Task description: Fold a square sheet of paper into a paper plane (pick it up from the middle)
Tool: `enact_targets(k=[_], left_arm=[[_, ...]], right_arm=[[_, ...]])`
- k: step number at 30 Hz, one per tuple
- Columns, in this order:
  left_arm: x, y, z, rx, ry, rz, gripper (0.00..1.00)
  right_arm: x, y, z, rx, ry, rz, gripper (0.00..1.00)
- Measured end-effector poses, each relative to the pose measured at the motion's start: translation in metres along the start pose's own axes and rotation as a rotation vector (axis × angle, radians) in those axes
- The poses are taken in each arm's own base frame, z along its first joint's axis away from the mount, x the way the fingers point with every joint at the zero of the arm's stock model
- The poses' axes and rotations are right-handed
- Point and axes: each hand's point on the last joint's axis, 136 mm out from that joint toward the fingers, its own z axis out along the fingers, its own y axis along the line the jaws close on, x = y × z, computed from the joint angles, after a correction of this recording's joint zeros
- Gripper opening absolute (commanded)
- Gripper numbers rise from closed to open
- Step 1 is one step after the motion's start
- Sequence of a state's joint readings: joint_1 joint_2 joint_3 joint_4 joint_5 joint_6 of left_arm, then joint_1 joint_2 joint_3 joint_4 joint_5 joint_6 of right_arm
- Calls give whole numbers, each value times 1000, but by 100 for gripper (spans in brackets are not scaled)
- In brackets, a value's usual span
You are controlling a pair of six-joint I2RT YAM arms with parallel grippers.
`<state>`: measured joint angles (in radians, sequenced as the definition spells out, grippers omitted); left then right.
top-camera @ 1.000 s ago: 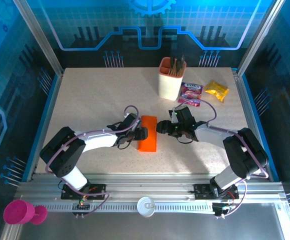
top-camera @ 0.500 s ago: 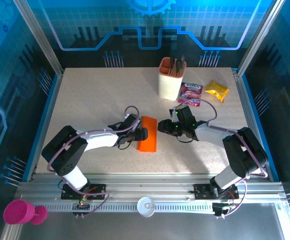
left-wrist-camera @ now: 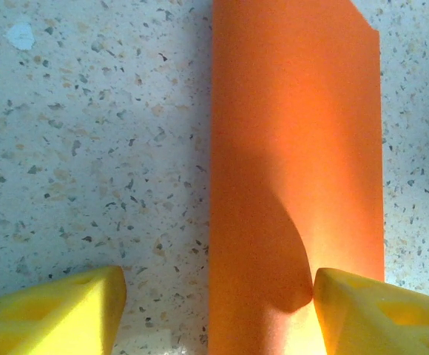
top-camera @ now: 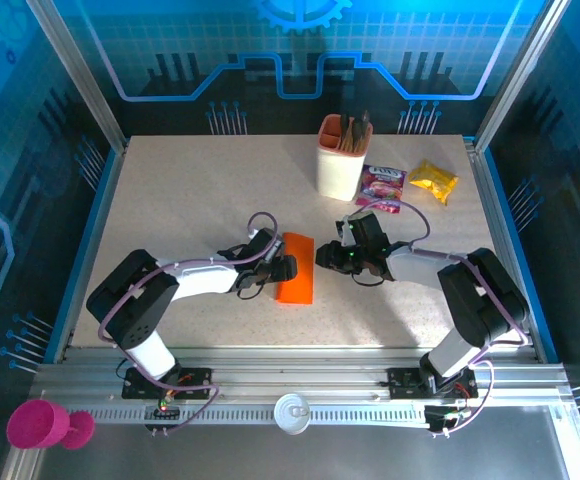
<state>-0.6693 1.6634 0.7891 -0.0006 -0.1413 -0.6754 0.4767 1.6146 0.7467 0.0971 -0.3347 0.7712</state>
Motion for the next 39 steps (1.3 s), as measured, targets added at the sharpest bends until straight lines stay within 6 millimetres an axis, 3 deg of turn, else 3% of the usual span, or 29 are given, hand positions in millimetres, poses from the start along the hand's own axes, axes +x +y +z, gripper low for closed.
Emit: enact_targets(k=[12, 28, 39], left_arm=[[-1, 0, 0, 1, -3, -35, 69], [-1, 0, 1, -1, -3, -35, 69], [-1, 0, 2, -3, 0, -31, 69]], right_arm=[[-7, 10, 7, -34, 3, -15, 21], [4, 25, 27, -56, 57, -46, 16], [9, 20, 35, -43, 79, -38, 14]])
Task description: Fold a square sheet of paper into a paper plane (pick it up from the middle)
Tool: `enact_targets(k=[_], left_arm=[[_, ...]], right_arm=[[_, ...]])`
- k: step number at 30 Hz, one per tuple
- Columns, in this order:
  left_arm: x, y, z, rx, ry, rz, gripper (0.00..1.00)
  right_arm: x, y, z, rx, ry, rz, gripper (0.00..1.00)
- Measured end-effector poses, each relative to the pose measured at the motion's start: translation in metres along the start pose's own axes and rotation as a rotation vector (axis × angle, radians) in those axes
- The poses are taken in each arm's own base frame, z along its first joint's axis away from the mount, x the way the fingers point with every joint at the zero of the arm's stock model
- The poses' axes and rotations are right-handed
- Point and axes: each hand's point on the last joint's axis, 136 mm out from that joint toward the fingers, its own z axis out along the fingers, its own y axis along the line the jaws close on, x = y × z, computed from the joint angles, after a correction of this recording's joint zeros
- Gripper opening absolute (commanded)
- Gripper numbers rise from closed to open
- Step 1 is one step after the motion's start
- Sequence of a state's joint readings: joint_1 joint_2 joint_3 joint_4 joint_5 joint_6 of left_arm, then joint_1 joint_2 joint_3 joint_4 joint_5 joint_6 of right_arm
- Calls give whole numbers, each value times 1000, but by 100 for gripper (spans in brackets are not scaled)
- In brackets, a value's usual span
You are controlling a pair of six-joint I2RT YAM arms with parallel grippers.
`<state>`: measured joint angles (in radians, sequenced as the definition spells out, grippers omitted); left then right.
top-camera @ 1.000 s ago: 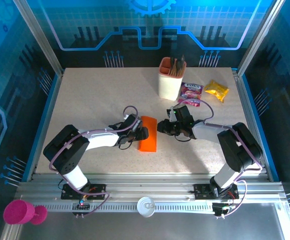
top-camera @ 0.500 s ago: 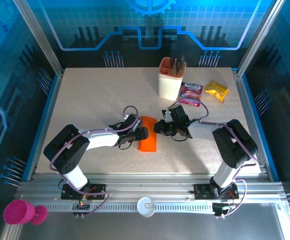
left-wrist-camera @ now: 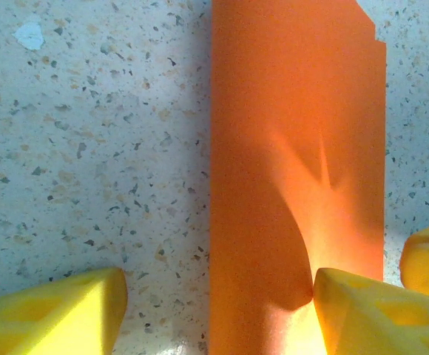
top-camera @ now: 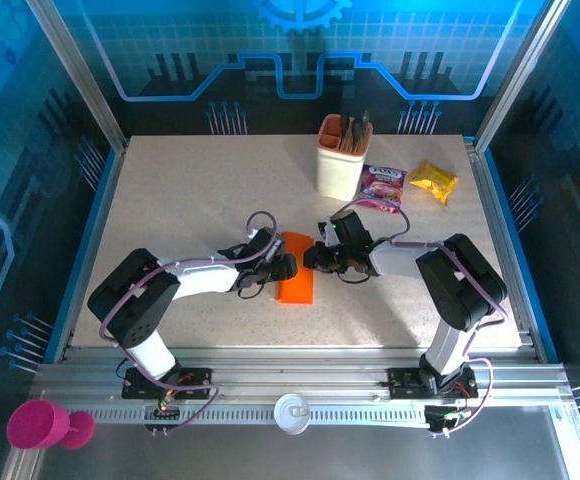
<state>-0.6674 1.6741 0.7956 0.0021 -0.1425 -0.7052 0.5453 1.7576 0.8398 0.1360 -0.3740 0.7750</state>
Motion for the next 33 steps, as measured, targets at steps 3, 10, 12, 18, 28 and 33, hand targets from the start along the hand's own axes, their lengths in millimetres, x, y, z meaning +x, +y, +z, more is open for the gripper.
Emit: enact_targets(k=[3, 10, 12, 18, 28, 33], left_arm=[[0, 0, 0, 0, 0, 1, 69], [0, 0, 0, 0, 1, 8, 69], [0, 0, 0, 0, 1, 10, 69], [0, 0, 0, -1, 3, 28, 70], [0, -2, -2, -1, 14, 35, 73], [-5, -2, -5, 0, 6, 48, 74]], right_arm=[[0, -1, 1, 3, -1, 8, 12], [1, -5, 4, 13, 1, 17, 9], [1, -7, 5, 18, -2, 21, 9], [2, -12, 5, 31, -5, 31, 6], [8, -19, 8, 44, 2, 49, 5], [9, -21, 8, 47, 3, 50, 4]])
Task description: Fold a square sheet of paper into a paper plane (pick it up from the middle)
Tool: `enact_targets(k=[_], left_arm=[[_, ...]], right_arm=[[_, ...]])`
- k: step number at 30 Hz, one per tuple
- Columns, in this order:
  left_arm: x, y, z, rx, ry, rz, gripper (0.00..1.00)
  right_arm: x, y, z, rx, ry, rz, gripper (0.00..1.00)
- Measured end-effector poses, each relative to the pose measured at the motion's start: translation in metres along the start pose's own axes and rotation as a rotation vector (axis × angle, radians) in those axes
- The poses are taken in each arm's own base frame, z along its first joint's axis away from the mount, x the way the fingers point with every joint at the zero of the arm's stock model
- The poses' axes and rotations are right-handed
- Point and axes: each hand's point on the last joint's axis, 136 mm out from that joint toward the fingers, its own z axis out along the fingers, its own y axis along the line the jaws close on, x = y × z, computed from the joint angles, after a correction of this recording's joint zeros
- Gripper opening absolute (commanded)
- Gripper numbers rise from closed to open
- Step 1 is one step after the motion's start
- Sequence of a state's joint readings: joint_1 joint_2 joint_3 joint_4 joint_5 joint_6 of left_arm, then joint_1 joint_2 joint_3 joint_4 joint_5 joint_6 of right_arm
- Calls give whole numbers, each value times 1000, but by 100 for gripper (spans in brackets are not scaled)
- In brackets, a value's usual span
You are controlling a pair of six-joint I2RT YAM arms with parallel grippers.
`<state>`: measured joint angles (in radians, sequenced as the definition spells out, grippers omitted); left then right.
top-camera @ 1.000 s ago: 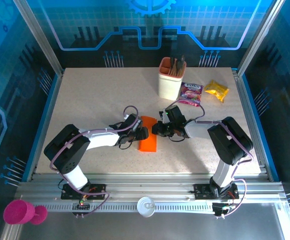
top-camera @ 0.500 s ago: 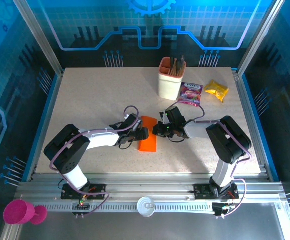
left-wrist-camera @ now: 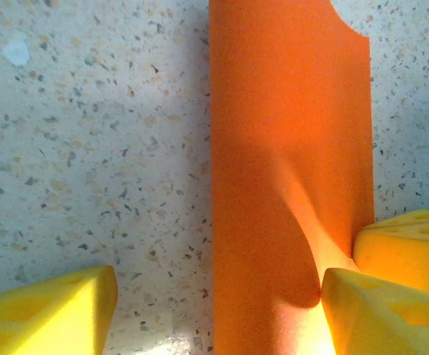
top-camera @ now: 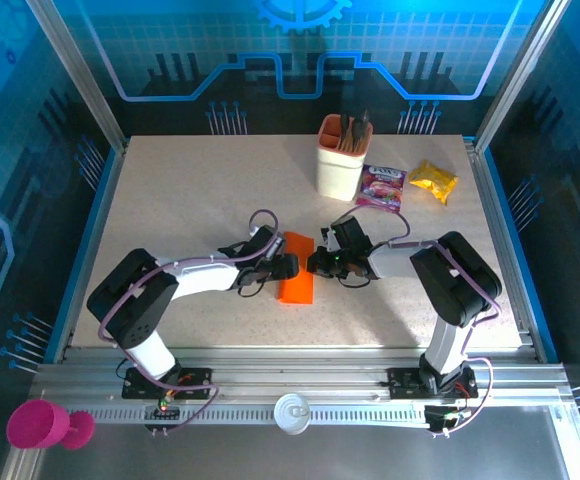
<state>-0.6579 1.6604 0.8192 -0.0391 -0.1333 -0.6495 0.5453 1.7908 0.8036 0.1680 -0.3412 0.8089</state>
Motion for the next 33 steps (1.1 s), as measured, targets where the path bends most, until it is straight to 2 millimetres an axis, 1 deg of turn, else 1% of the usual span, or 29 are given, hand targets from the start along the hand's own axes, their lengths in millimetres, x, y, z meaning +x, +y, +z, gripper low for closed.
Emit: enact_targets(k=[5, 8, 22, 28, 33], left_arm=[[-10, 6, -6, -7, -17, 4, 74], [-13, 8, -7, -7, -21, 13, 75], [-8, -3, -7, 55, 21, 71, 76], [-2, 1, 2, 36, 44, 77, 76], [-1, 2, 3, 33, 46, 78, 76]], right_arm=[[0, -1, 0, 0, 0, 0, 4], [0, 0, 1, -1, -1, -1, 4], [1, -2, 2, 0, 0, 0, 4], [1, -2, 2, 0, 1, 0, 4], [1, -1, 2, 1, 7, 3, 5]])
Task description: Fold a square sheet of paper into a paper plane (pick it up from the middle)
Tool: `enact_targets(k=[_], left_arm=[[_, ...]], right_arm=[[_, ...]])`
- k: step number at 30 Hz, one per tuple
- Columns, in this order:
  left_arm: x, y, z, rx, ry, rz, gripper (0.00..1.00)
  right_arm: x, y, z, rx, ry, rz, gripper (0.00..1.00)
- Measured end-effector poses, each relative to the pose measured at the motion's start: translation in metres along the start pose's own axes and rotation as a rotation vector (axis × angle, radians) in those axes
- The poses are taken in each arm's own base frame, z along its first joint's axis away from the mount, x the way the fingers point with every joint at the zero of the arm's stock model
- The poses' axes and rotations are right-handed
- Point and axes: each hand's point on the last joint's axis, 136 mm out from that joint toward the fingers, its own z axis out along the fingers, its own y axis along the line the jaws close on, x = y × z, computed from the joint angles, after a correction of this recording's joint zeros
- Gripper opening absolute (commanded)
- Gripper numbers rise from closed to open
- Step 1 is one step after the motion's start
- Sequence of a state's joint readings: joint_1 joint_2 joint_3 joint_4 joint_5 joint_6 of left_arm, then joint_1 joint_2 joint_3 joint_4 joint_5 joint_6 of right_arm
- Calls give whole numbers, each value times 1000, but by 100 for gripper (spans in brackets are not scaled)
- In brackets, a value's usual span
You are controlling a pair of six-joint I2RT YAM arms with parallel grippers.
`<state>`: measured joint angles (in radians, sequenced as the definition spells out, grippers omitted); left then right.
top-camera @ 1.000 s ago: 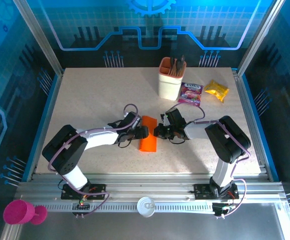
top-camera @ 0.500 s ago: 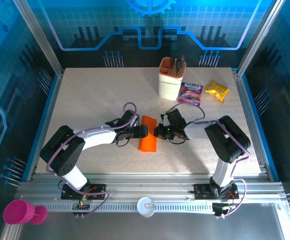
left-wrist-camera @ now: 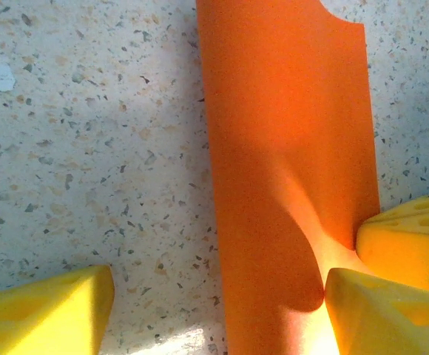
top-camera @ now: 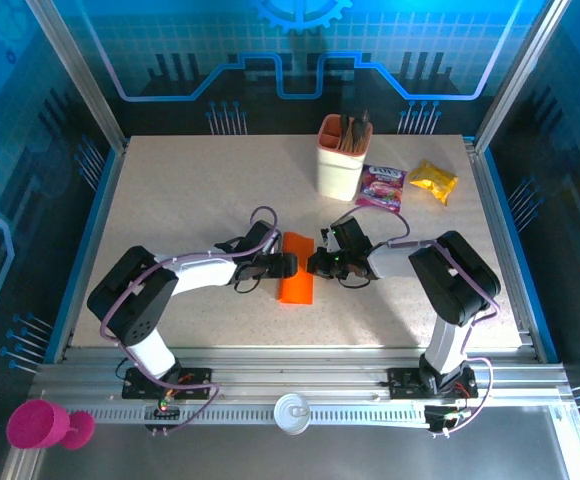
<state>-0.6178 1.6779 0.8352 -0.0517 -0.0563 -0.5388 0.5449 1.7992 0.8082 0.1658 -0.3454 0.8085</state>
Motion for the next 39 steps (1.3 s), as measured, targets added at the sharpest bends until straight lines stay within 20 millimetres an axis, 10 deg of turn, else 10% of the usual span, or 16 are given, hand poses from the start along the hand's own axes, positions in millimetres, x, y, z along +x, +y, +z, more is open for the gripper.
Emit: enact_targets(k=[14, 39], left_arm=[[0, 1, 1, -3, -2, 0, 76], [0, 2, 2, -8, -1, 17, 76]], right_arm=[[-58, 17, -64, -36, -182, 3, 8], [-18, 12, -6, -1, -22, -24, 6]])
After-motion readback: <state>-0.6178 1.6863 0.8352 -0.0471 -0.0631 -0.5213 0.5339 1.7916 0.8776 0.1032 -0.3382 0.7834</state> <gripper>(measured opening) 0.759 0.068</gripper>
